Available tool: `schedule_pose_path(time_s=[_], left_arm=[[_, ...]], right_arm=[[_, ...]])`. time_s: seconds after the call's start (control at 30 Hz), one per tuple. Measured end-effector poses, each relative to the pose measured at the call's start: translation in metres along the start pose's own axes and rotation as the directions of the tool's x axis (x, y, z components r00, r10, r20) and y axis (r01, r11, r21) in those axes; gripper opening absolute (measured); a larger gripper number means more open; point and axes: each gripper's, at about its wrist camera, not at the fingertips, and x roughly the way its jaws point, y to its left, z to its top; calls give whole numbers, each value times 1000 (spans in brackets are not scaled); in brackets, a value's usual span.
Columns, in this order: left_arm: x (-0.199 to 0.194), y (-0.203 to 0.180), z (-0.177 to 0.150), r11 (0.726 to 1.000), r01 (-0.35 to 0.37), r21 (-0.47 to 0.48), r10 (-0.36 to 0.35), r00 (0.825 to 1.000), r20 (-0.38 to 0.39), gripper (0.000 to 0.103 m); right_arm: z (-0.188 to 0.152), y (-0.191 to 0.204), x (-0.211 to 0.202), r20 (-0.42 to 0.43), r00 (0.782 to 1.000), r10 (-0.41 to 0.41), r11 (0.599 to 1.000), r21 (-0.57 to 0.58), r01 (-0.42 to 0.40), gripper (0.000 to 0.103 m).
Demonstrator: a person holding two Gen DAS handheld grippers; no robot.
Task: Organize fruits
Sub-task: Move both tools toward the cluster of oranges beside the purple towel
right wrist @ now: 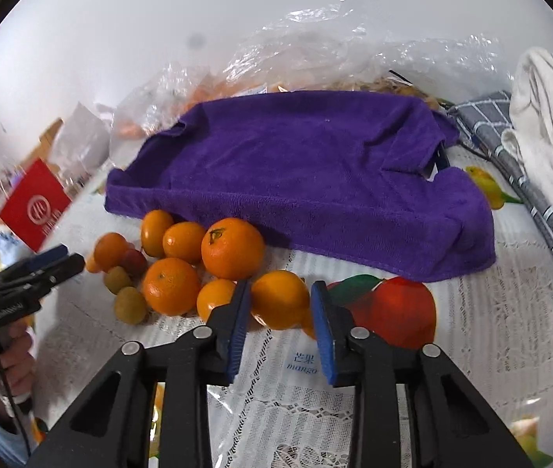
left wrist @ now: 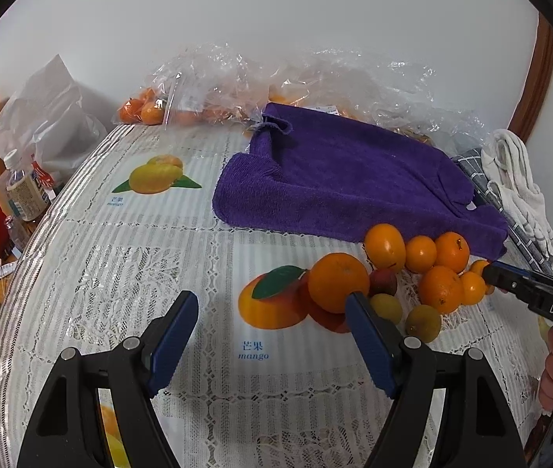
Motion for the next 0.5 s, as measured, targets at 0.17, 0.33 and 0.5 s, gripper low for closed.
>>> schedule_pose_path(time_s=[0.17,0.33,0.5], left_arm=[[0,0,0,1000,3,-8,-3,1000,7,76],[3,1,0,1000,-1,-10,1,1000,-1,76],[4,0,0,1000,-3,-10,3,1000,-2,76]], right_arm=[[0,-12,-9,43,999,-8,1000,29,7,27],[-4,-13,-6,11,1000,27,999,39,-28,35],[-3,-13,2,-20,997,71,996,55,-70,38]])
